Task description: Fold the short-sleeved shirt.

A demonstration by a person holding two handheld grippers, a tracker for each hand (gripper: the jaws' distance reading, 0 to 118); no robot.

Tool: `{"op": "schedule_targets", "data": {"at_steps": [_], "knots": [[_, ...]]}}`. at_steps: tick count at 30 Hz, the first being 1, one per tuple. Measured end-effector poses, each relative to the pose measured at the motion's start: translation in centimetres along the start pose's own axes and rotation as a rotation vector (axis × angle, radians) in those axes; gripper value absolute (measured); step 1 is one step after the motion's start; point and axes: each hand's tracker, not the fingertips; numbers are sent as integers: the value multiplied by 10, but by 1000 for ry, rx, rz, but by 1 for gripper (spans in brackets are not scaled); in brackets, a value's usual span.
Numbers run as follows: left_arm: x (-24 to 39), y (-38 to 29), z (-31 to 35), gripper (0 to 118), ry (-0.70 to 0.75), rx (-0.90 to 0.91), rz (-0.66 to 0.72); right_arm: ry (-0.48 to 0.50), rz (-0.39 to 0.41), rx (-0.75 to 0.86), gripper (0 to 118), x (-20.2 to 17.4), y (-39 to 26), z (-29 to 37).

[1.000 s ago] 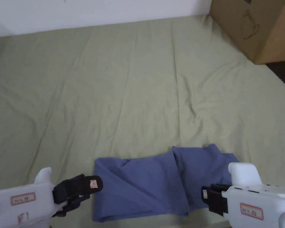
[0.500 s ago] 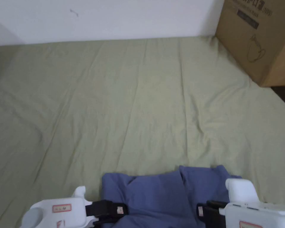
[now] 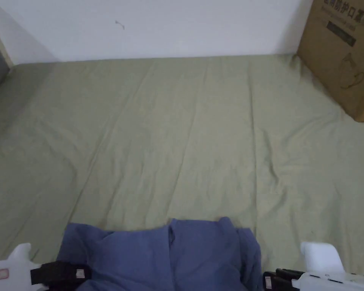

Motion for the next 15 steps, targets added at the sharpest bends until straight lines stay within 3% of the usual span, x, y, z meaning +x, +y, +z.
{"op": "schedule_targets", "data": {"at_steps": [7,10,12,15], "knots": [[90,-17,31,9,62,58,32,26,-16,17,0,7,-2,3],[161,-27,27,9,21,64,-175,19,-15,27,0,14,-3,7],[202,-36,14,9,69,68,-316,13,-29,38,0,20,-4,10],[249,-53,-28,9,57,-9,-443,5,-68,53,0,32,-7,15]]}}
